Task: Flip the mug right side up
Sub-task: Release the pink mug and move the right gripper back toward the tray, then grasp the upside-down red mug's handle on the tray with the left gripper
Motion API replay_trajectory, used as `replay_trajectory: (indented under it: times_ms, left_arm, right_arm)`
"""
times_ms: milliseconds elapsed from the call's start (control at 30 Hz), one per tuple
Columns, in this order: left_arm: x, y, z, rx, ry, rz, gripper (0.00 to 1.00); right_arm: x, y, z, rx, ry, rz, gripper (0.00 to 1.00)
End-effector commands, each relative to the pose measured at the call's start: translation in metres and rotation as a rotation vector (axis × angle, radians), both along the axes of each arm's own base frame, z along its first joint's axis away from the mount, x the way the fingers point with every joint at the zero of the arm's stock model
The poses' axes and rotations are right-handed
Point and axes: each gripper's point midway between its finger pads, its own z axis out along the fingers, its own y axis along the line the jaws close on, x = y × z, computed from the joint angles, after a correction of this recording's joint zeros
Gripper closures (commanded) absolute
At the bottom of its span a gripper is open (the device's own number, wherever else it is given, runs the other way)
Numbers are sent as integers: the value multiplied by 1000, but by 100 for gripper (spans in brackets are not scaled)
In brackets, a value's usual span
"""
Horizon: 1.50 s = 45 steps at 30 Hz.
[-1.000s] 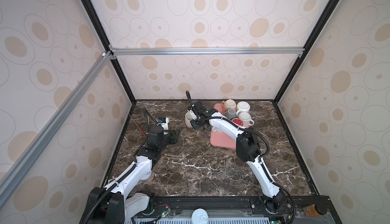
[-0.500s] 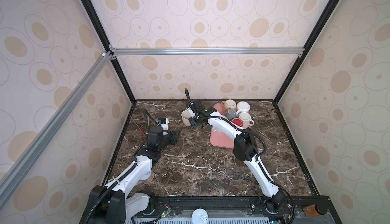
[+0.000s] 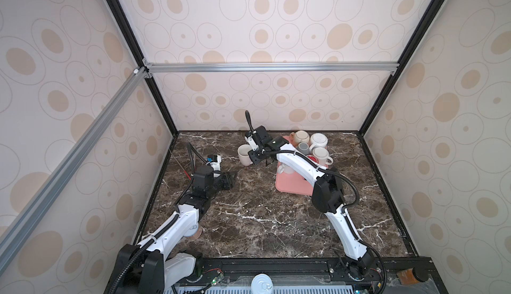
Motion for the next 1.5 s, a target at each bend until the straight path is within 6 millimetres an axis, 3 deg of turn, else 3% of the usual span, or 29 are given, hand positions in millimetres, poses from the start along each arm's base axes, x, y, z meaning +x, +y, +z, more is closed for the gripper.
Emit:
replay_trajectory:
  times_ms: [0, 200, 467, 733, 967, 1233, 1467]
  left_arm:
    - [5, -10, 23, -56, -51, -48, 42]
    - [0, -30, 2, -123, 32, -106, 48]
    - [-9, -76, -8, -84, 61, -190, 48]
    - [0, -140, -16, 45, 78, -318, 46]
    - [15, -205, -28, 121, 98, -435, 45]
    - [26, -282, -52, 213, 136, -544, 44]
    - [34, -321, -67, 289, 147, -534, 42]
  right_arm:
    - [-10, -5, 53, 88, -70, -22, 57]
    - [-33, -34, 74, 106, -91, -62, 57]
    - [-69, -107, 73, 92, -98, -203, 57]
    - [-101, -206, 47, 104, -37, -446, 56]
    - [-134, -285, 7, 128, 74, -664, 56]
    - [-164, -325, -17, 147, 150, -767, 56]
    - [-186, -327, -36, 163, 207, -779, 56]
